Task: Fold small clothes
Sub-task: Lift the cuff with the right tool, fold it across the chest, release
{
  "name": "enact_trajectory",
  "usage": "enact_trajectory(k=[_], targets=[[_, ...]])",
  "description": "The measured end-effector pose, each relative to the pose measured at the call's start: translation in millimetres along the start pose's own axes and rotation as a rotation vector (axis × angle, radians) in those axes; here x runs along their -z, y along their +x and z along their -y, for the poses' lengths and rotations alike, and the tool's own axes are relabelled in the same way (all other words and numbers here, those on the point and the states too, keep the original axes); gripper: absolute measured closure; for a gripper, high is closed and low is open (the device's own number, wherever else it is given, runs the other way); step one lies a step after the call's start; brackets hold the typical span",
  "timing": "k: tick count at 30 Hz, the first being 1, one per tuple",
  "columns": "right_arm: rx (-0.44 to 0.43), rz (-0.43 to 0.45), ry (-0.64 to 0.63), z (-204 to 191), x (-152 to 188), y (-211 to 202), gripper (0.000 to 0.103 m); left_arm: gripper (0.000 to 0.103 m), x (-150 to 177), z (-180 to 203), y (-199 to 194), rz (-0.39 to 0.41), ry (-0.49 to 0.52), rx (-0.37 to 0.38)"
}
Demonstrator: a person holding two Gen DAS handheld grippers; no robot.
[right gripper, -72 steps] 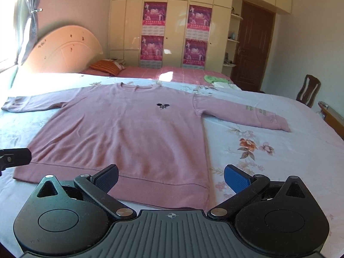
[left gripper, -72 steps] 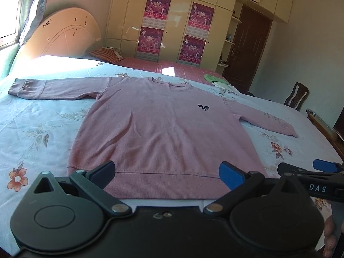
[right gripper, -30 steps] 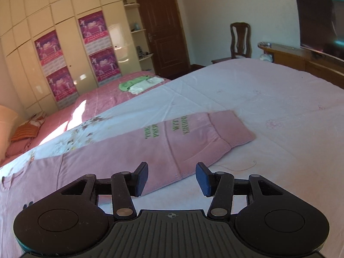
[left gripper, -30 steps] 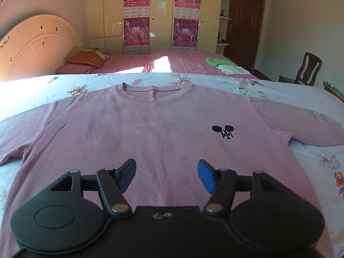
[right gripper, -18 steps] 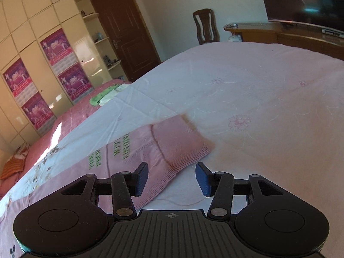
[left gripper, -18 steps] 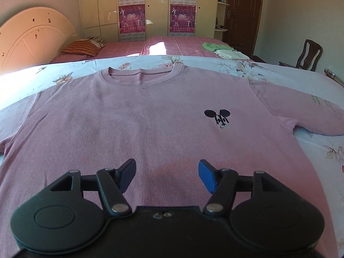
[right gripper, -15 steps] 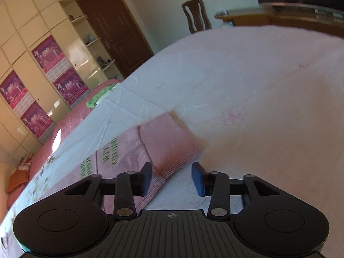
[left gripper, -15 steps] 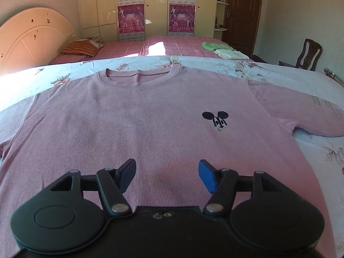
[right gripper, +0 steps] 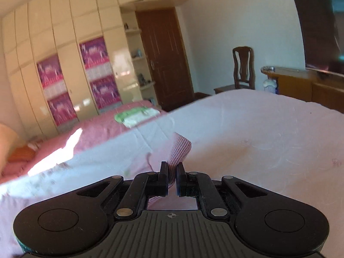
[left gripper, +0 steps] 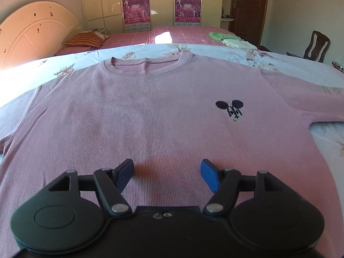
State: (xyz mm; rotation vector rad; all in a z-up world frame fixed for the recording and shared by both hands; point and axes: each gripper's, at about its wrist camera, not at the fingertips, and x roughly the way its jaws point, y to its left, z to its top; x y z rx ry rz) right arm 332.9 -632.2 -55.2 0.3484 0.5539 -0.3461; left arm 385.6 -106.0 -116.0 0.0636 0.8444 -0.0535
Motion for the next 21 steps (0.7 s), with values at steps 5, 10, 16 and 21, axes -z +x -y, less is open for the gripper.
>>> enact_trajectory(k=[5,10,16,21], targets=[[0.03,-0.089,0.047,14,15,1,0.097,0.032,4,-7,-7,0.01,0.006,-0.014],[0.053,-0.085,0.076,9,11,-11,0.097,0.03,7,-27,-21,0.017,-0.031,-0.035],[-0.054,-0.012,0.023,-62,3,-25,0.097,0.024,12,-66,-36,0.017,-0.061,-0.071],[-0.207,-0.005,-0.115,-165,21,-48,0.097,0.025,18,-98,-38,0.012,-0.105,-0.066]])
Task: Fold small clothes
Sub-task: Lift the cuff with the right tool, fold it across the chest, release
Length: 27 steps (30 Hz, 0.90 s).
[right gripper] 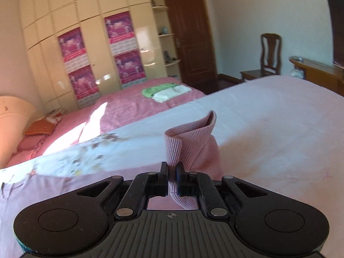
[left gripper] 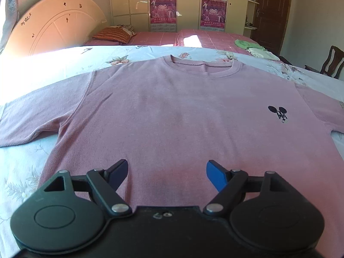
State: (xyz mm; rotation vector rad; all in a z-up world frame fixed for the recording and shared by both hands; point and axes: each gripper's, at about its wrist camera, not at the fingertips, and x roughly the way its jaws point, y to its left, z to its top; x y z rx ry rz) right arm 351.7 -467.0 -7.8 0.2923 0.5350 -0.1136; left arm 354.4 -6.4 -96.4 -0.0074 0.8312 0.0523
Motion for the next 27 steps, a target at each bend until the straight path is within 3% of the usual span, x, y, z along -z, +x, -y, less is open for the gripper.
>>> enact_trajectory(k=[3,11,16,21,22,23,25,27], targets=[[-0.101,-0.016,-0.062,-77,9,14,0.097,0.034,-1,-20,-1,0.003,-0.032,0.025],[-0.32,-0.11,-0.247,-256,81,40,0.097,0.034,-1,-89,-11,0.026,-0.087,0.02],[-0.362,-0.167,-0.341,-325,132,54,0.097,0.034,2,-135,-15,0.016,-0.111,0.009],[-0.331,-0.214,-0.372,-351,170,81,0.097,0.034,-2,-156,-15,0.021,-0.12,0.029],[-0.341,-0.197,-0.391,-353,173,80,0.088,0.034,-4,-156,-14,0.024,-0.122,0.041],[-0.37,-0.196,-0.413,-352,174,78,0.061,0.033,-7,-156,-13,0.031,-0.121,0.059],[-0.383,-0.144,-0.453,-352,174,62,0.036,0.028,-15,-148,-8,0.04,-0.119,0.1],[-0.324,-0.107,-0.453,-340,168,49,0.036,0.024,-26,-133,2,0.048,-0.12,0.168]])
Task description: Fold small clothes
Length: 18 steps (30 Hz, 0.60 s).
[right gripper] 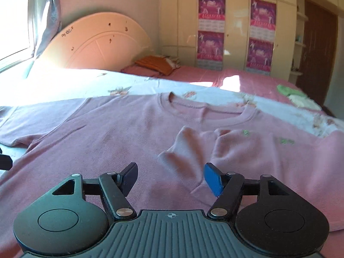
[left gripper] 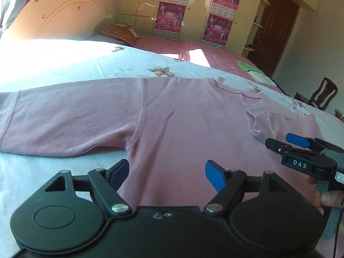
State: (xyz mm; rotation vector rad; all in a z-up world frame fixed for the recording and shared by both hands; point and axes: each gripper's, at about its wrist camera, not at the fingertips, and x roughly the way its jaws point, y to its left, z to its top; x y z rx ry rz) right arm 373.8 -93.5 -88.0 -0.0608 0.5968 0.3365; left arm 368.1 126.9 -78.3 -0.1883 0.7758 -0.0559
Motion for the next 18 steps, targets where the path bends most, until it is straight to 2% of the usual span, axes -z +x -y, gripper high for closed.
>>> enact_trajectory(k=[3,5,6,9,11,12,14,16,18], targets=[[0.053,0.005,0.161,37,6,-26,0.037,0.029,-11,31,29,-0.007,0.005,0.127],[0.106,0.012,0.277,68,13,-52,0.038,0.044,-17,56,53,-0.033,0.009,0.211],[0.127,0.013,0.322,82,16,-58,0.039,0.045,-19,70,67,-0.045,0.004,0.232],[0.195,0.019,0.455,122,26,-82,0.042,0.04,-23,107,99,-0.061,0.048,0.217],[0.239,0.029,0.524,145,33,-99,0.042,0.021,-25,127,111,-0.059,0.084,0.198],[0.255,0.031,0.553,155,36,-105,0.042,0.019,-24,135,117,-0.064,0.102,0.187],[0.276,0.038,0.614,173,43,-116,0.042,0.027,-25,145,131,-0.093,0.1,0.199],[0.29,0.042,0.669,189,52,-128,0.042,0.029,-25,152,140,-0.095,0.095,0.186],[0.29,0.044,0.728,201,58,-134,0.042,0.049,-25,160,145,-0.075,0.142,0.187]])
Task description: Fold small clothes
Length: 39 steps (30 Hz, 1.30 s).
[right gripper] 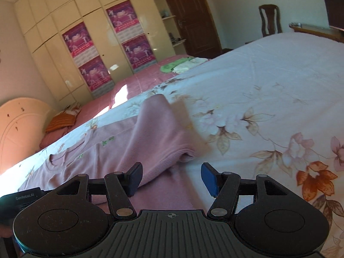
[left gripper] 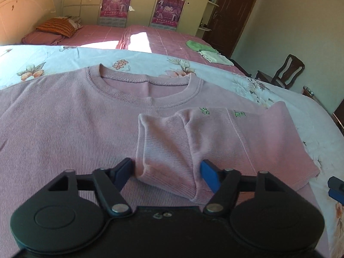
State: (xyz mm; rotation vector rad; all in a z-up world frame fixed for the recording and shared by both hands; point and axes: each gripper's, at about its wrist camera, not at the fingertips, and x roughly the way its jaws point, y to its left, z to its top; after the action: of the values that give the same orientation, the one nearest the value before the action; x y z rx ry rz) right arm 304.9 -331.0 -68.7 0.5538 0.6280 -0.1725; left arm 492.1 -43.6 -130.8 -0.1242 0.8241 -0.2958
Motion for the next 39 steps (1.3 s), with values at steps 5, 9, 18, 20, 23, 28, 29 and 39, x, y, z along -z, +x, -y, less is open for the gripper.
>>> enact_trajectory(k=[5,9,18,20,23,28,29,39], targets=[[-0.021,-0.011,0.098,30,-1,-13,0.042,0.094,-5,0,-28,0.138,0.027,0.047],[-0.062,-0.023,0.116,35,-3,-14,0.042,0.094,-6,-21,-48,0.199,-0.012,0.001],[-0.175,-0.064,0.126,24,-9,-9,0.042,0.063,15,-65,-37,0.112,-0.115,-0.003],[-0.192,-0.083,0.139,20,-10,-2,0.042,0.052,15,-66,-34,0.115,-0.135,0.009],[-0.221,-0.109,0.173,19,-10,6,0.042,0.078,14,-67,-27,0.108,-0.152,0.027],[-0.198,-0.075,0.158,14,-13,4,0.042,0.096,10,-63,-53,0.23,-0.11,-0.026],[-0.176,-0.056,0.141,13,-13,2,0.042,0.096,11,-62,-51,0.218,-0.09,-0.037],[-0.156,-0.084,-0.039,-2,-8,11,0.09,0.086,17,-79,-33,0.143,-0.126,-0.047]])
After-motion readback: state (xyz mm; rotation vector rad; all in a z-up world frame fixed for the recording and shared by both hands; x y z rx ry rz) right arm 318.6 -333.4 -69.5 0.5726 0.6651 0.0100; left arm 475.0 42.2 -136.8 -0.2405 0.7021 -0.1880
